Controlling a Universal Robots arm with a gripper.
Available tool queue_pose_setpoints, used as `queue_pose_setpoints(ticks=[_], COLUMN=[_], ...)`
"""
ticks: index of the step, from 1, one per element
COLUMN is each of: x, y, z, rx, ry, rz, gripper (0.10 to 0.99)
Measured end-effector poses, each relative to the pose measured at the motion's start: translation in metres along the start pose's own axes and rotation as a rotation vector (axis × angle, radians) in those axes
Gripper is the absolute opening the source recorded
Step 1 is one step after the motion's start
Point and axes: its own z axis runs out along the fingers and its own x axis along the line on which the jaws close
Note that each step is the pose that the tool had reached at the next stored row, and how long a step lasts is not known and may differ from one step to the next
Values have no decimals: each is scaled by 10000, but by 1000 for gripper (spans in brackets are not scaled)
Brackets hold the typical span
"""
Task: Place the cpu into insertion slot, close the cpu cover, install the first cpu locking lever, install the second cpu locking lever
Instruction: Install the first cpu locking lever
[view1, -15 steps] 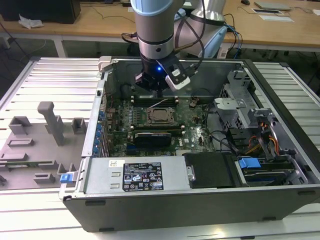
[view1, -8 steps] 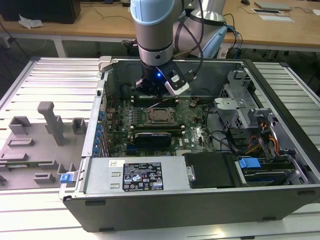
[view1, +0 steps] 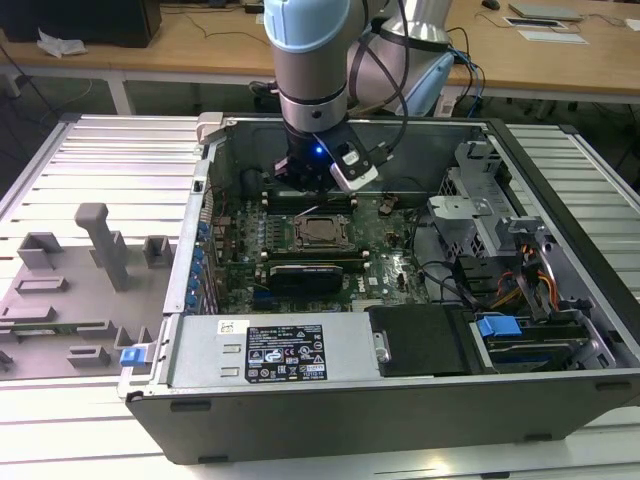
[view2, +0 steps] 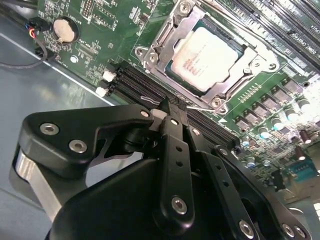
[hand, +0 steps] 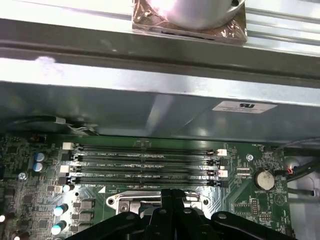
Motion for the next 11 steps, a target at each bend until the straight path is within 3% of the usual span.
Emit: queue_pose_setpoints(ticks=[4,8,10,11], x=[-3,-3,-3,-4], y=[4,8,20,59], z=[9,12,16,27], rx=[85,124,248,420], ry=[-59,-66,-61,-55], rz=[265,290,270,250], gripper=[106,106,106,106])
